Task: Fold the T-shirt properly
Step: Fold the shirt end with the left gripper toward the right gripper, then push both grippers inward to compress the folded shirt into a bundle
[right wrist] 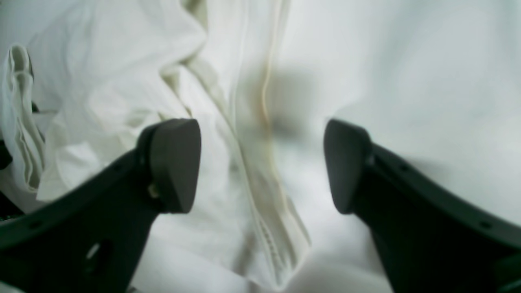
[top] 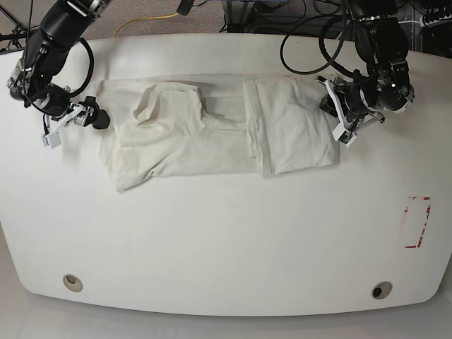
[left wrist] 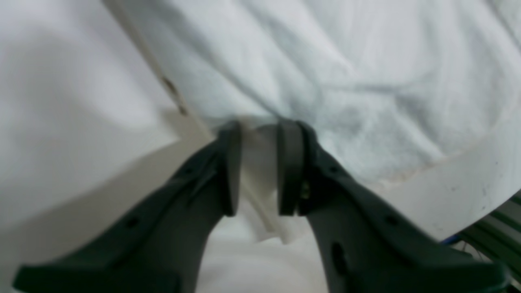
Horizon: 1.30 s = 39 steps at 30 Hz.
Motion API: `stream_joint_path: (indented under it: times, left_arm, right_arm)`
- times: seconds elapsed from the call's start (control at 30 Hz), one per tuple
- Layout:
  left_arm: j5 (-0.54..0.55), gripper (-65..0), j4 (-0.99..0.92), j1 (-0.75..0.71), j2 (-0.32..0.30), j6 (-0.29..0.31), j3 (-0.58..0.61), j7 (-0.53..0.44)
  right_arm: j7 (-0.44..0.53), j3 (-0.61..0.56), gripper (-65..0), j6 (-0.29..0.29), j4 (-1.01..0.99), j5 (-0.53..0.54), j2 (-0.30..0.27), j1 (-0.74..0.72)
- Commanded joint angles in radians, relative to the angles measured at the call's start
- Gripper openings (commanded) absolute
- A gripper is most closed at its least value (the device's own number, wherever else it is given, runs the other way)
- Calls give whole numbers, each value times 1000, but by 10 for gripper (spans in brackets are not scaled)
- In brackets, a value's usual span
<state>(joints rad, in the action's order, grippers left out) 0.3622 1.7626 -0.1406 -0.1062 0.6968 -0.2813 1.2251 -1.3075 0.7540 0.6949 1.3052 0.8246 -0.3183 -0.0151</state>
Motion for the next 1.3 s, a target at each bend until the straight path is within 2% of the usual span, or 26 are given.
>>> stream_joint_path:
  times: [0.0, 0.17, 0.37, 0.4, 0.47, 0.6, 0.63, 0.87, 0.97, 1.17, 1.27]
  left_arm:
    - [14, -536, -22, 37, -7, 1, -2, -20]
    - [10, -536, -40, 39, 15, 1, 0, -20]
    - [8, -536, -43, 39, 16, 1, 3, -20]
    - [8, -536, -43, 39, 16, 1, 3, -20]
    - [8, -536, -39, 39, 18, 1, 3, -20]
    - [7, -536, -51, 39, 18, 1, 4, -20]
    - [7, -536, -65, 39, 20, 1, 7, -20]
    - [10, -536, -123, 97, 26, 1, 110, -20]
    - [8, -536, -155, 121, 69, -27, 130, -20]
    - [8, -536, -215, 158, 107, -38, 161, -24]
    - [-4, -536, -232, 169, 124, -38, 215, -60]
  right_arm:
    - [22, 2, -203, 3, 0, 37, 9, -23]
    - [16, -4, -205, 3, 12, 40, 58, -15]
    - [22, -103, -217, 3, 90, 35, 140, 5]
    - [24, -104, -239, 3, 92, 35, 150, 5]
    - [33, -106, -304, 3, 92, 35, 160, 5]
    - [49, -113, -631, 3, 92, 37, 160, 5]
    - [49, -126, -650, 3, 92, 39, 156, 2]
    - [41, -141, -650, 3, 294, 43, 103, 30]
    - [15, -141, -650, 3, 402, 43, 86, 39]
    - [-25, -150, -650, 3, 603, 45, 94, 45]
    - [-25, -213, -650, 3, 653, 71, 106, 30]
